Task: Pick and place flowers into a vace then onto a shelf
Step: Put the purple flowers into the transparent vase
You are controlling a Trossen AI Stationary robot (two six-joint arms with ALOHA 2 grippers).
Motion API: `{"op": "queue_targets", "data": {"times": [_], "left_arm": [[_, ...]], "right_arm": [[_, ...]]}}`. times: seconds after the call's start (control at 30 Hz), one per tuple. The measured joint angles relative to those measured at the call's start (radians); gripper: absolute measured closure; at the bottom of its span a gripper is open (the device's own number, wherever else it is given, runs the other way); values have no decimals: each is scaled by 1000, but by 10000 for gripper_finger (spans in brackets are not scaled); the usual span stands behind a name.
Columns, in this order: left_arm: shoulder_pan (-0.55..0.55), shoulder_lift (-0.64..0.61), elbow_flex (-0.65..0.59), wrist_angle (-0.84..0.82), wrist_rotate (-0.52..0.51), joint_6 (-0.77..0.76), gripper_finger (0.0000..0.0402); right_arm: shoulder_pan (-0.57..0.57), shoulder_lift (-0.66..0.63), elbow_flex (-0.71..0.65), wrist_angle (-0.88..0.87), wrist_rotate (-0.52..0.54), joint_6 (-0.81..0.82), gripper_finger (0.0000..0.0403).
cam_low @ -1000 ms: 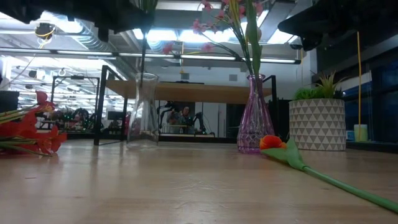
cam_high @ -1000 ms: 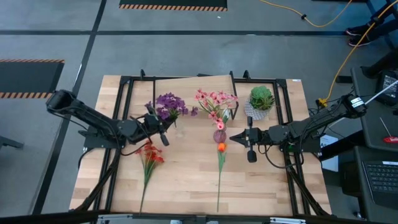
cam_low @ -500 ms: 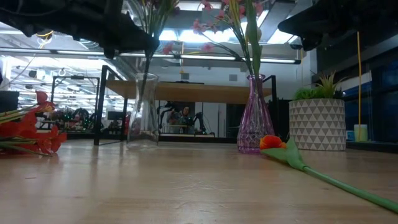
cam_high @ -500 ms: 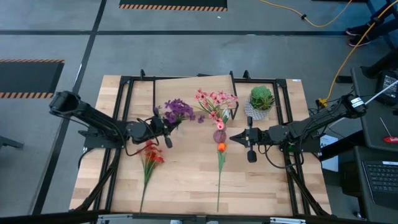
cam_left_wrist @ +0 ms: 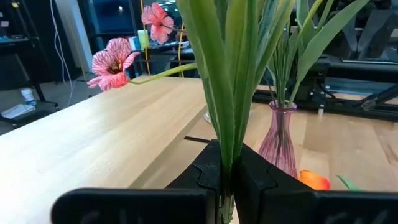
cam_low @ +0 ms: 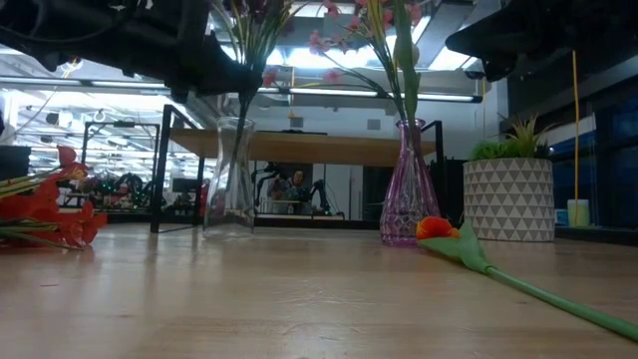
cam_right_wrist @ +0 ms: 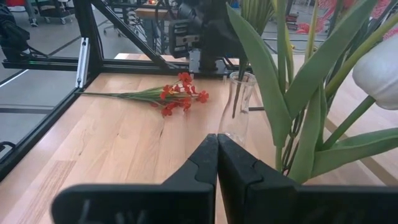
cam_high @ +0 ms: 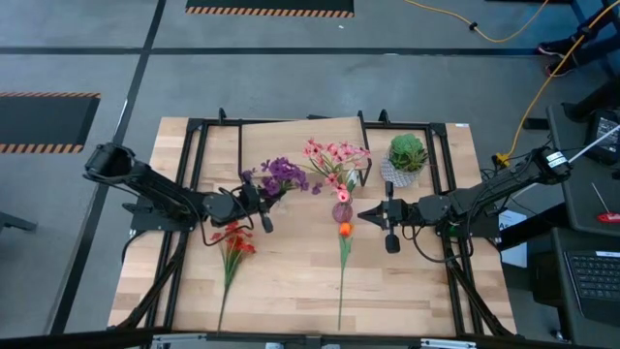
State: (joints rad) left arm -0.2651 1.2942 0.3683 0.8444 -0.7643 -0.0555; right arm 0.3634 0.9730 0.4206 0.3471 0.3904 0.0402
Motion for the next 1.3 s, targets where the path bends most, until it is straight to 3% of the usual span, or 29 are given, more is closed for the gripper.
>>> {"op": "queue_targets", "data": {"times": [0.33,0.8,1.3], "left_arm": [[-6,8,0,5,-4,11,361],[-36,8,0,-11,-90,16,314],[-37,7,1,-79,-108,-2,241]], "right_arm": [[0,0,0,0,0,0,389],[0,0,0,0,0,3,389],[0,0,0,0,0,3,389]]}}
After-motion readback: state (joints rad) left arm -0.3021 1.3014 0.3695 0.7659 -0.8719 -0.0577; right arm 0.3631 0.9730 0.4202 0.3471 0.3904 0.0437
